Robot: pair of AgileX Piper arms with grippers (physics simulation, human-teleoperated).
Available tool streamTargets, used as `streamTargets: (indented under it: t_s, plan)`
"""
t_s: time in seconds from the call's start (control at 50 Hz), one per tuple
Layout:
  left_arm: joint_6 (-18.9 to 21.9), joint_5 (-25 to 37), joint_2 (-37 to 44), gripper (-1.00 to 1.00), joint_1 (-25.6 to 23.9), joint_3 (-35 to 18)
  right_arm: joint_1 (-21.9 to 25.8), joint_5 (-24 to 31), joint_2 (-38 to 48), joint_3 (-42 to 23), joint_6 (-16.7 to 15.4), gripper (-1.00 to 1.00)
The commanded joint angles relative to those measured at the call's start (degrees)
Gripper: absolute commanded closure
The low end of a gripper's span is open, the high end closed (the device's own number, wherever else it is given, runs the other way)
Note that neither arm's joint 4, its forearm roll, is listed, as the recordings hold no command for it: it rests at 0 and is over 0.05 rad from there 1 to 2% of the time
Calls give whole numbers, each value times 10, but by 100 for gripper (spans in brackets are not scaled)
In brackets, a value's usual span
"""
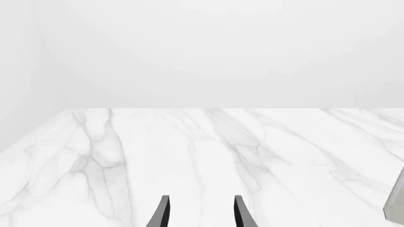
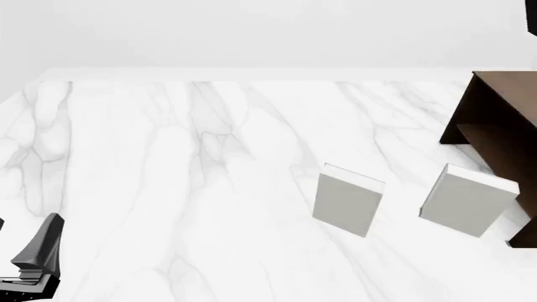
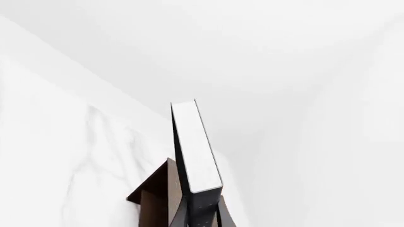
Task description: Pick up the book on the left and place it on top of the shelf.
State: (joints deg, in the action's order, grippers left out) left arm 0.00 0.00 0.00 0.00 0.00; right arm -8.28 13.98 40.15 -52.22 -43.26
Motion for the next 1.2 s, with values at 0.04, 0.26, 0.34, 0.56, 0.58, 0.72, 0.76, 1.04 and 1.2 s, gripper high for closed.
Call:
streamTargets:
  t_s: [0.04, 0.26, 0.34, 0.56, 0.58, 0.72, 0.76, 1.04, 1.2]
  plan:
    - [0, 0, 0, -100, 0, 0, -32, -14, -1, -2, -1, 100]
    - [0, 0, 0, -100, 0, 0, -56, -14, -1, 7, -6, 100]
    - [0, 0, 0, -100, 0, 0, -65, -7, -1, 0, -11, 100]
    - [0, 0, 0, -100, 0, 0, -90, 1, -9, -3, -23, 100]
    - [0, 0, 0, -100, 0, 0, -92, 0, -9, -2, -22, 100]
    - [0, 0, 0, -100, 0, 0, -107, -5, -9, 4, -25, 100]
    - [0, 0, 0, -100, 0, 0, -111, -8, -6, 5, -26, 100]
    - [0, 0, 0, -100, 0, 0, -137, -43, 23, 22, -42, 100]
    - [0, 0, 0, -100, 0, 0, -151, -41, 34, 7, -44, 100]
